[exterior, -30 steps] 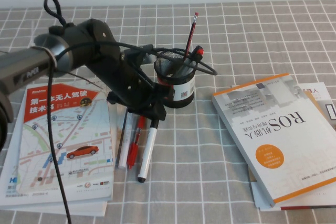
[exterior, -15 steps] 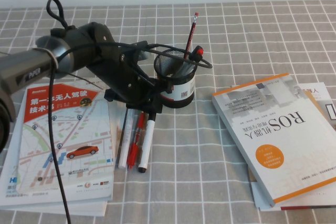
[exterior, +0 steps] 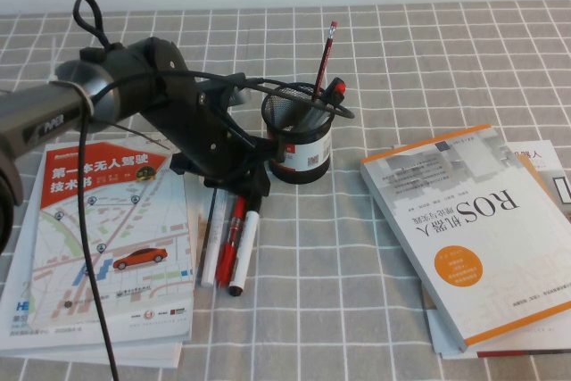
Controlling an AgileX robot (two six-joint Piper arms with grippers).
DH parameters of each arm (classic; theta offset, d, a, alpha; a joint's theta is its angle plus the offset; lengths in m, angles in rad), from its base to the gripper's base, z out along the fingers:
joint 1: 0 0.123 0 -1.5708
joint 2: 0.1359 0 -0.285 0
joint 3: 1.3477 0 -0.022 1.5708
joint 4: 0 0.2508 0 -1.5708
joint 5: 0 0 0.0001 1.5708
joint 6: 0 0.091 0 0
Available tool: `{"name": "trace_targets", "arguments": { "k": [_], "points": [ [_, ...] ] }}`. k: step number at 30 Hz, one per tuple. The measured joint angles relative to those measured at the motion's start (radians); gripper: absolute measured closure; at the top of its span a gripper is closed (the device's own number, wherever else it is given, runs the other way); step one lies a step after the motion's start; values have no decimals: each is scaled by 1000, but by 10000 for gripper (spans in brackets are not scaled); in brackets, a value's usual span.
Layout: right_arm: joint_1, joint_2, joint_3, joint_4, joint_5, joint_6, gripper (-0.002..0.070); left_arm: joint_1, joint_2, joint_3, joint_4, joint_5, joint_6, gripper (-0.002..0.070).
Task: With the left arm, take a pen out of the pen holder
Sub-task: 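Take a marker out of the pen holder and lay it on the table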
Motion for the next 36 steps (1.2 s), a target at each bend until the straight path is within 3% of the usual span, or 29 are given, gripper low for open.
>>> {"name": "trace_targets", "arguments": {
  "k": [4,10,12,15,17,22,27,36],
  "points": [
    [0,0,0,0,0,0,689,1,0,-3,1,10,0,449],
    [0,0,0,0,0,0,689,1,-5,-85,12,93,9,438],
    [0,0,0,0,0,0,689,1,-24,-123,28,117,14,470],
    [0,0,0,0,0,0,689,1,-82,-160,79,134,31,592],
    [0,0,0,0,0,0,689,1,-148,-164,125,141,40,636],
    [0,0,0,0,0,0,689,1,-335,-134,217,131,57,669],
    [0,0,0,0,0,0,689,-9,-606,104,204,3,106,672],
    [0,0,0,0,0,0,689,-110,-1105,725,101,-318,129,673]
  ]
}}
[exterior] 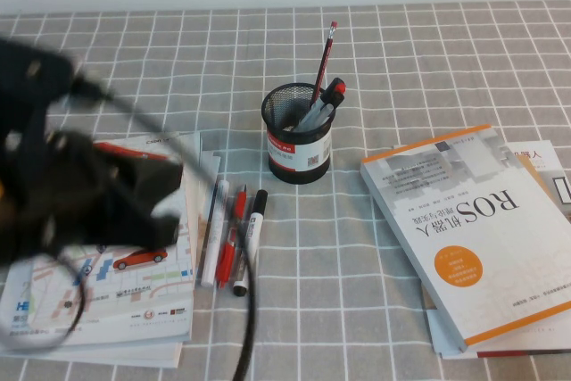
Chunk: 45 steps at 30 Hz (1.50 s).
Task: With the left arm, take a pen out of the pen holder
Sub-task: 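Take a marker out of the pen holder and lay it on the table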
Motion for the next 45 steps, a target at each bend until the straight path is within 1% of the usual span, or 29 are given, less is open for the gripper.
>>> {"name": "trace_targets", "arguments": {
  "k": [3,6,11,14,20,23,30,32,35,39,41,43,45],
  "points": [
    [0,0,0,0,0,0,689,-17,-152,122,-10,-14,0,674],
    [0,0,0,0,0,0,689,-17,-306,215,-10,-10,-7,674],
    [0,0,0,0,0,0,689,-17,-461,311,15,30,-70,674],
    [0,0,0,0,0,0,689,-17,-492,359,25,77,-96,675],
    [0,0,0,0,0,0,689,-17,-502,421,62,240,-121,675],
    [0,0,0,0,0,0,689,-17,-506,422,69,250,-128,675],
    [0,0,0,0,0,0,689,-17,-506,422,166,250,-132,675],
    [0,0,0,0,0,0,689,-17,-506,437,180,214,-132,675],
    [0,0,0,0,0,0,689,-9,-527,503,189,88,-132,675],
    [0,0,0,0,1,0,689,41,-587,655,160,-182,-132,675],
    [0,0,0,0,1,0,689,65,-630,736,147,-288,-132,675],
    [0,0,0,0,1,0,689,89,-684,815,145,-363,-132,675],
    [0,0,0,0,1,0,689,113,-741,871,142,-383,-132,675]
  ]
}}
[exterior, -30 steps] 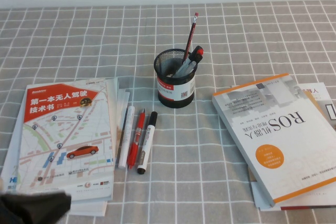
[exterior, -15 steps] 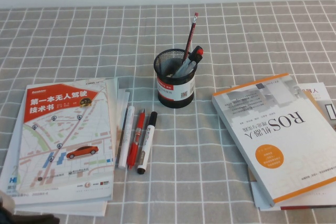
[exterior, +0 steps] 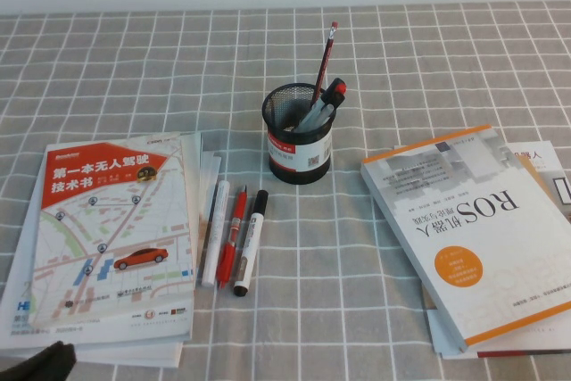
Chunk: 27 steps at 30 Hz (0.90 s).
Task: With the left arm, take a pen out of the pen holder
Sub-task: 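Take a marker out of the pen holder and lay it on the table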
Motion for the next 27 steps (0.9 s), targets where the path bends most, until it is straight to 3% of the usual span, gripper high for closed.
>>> {"name": "trace_targets", "arguments": {
  "k": [4,7,13,27],
  "points": [
    [0,0,0,0,0,0,689,82,-126,20,3,58,0,675],
    [0,0,0,0,2,0,689,186,-221,21,16,134,0,675],
    [0,0,0,0,2,0,689,329,-265,22,22,186,-11,675],
    [0,0,0,0,4,0,689,338,-268,22,1,205,-11,675]
  ]
}}
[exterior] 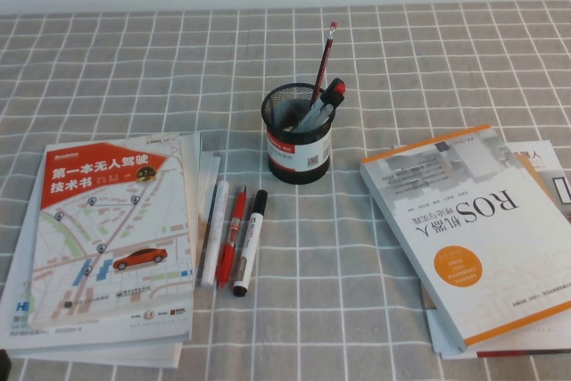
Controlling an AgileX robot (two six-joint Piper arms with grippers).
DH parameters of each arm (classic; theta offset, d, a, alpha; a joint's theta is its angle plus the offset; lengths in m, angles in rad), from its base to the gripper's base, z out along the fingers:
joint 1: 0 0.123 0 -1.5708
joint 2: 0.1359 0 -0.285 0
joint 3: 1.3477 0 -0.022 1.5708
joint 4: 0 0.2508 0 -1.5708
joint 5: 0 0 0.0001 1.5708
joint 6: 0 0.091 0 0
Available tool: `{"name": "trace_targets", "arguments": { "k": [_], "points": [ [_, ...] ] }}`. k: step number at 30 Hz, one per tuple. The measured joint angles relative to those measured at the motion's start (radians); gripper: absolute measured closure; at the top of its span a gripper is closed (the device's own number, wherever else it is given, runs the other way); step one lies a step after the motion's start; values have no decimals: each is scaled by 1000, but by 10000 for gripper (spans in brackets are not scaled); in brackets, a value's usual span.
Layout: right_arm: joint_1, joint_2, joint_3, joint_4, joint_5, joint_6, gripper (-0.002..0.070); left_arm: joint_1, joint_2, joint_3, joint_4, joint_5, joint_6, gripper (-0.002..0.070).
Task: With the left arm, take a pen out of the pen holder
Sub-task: 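Take a marker out of the pen holder and lay it on the table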
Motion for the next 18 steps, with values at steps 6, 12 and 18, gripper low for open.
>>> {"name": "trace_targets", "arguments": {
  "k": [6,12,18],
  "points": [
    [0,0,0,0,0,0,689,0,0,0,144,-13,-89,675],
    [0,0,0,0,0,0,688,0,0,0,192,-17,-127,675],
    [0,0,0,0,0,0,689,0,0,0,192,-18,-126,675]
  ]
}}
